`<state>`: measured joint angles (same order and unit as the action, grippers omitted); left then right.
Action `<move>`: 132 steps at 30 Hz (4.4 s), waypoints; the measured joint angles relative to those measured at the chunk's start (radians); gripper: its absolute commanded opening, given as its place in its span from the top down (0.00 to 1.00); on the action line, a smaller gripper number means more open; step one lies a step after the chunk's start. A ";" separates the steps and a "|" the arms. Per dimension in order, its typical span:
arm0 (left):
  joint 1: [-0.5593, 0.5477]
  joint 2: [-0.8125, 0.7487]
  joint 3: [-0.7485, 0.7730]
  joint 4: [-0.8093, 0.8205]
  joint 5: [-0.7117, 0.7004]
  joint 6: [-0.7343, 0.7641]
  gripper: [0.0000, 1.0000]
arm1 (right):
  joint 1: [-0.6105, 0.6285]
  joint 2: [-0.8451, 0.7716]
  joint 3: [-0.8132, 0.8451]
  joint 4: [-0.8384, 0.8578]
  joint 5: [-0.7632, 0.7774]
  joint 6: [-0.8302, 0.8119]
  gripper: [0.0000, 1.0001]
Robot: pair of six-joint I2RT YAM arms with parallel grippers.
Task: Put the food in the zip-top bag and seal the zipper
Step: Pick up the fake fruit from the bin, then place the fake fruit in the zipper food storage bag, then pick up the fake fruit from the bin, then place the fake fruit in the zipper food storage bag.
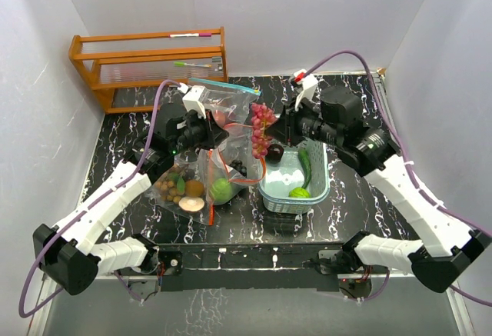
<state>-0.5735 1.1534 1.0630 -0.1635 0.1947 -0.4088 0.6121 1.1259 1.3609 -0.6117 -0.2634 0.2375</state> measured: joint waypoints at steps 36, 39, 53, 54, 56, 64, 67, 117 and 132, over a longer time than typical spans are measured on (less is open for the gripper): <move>0.000 0.012 0.001 -0.005 0.025 -0.003 1.00 | 0.165 0.060 -0.049 -0.008 0.310 0.079 0.02; 0.000 -0.011 0.013 -0.037 0.023 0.004 1.00 | 0.159 0.063 -0.029 -0.062 0.429 0.124 0.01; 0.000 -0.120 0.124 -0.111 -0.008 0.054 1.00 | 0.061 0.179 -0.220 -0.114 0.586 0.298 0.10; 0.000 -0.117 0.124 -0.115 -0.008 0.054 1.00 | 0.050 0.191 -0.237 -0.097 0.583 0.303 0.10; 0.000 -0.110 0.124 -0.128 -0.008 0.055 1.00 | 0.025 0.223 -0.280 -0.045 0.571 0.312 0.10; 0.000 -0.099 0.124 -0.160 -0.006 0.065 1.00 | -0.012 0.349 -0.388 0.195 0.520 0.315 0.17; 0.000 -0.093 0.124 -0.167 -0.004 0.069 1.00 | -0.015 0.403 -0.394 0.275 0.525 0.320 0.23; 0.000 0.005 0.036 -0.100 0.013 0.048 1.00 | -0.001 -0.078 -0.245 0.342 -0.177 0.145 0.91; 0.000 0.008 0.036 -0.098 0.023 0.050 1.00 | 0.174 0.146 -0.247 0.318 -0.100 0.083 0.43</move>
<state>-0.5735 1.1610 1.0992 -0.2615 0.2176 -0.3588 0.7864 1.2716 1.1137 -0.2939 -0.3634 0.3206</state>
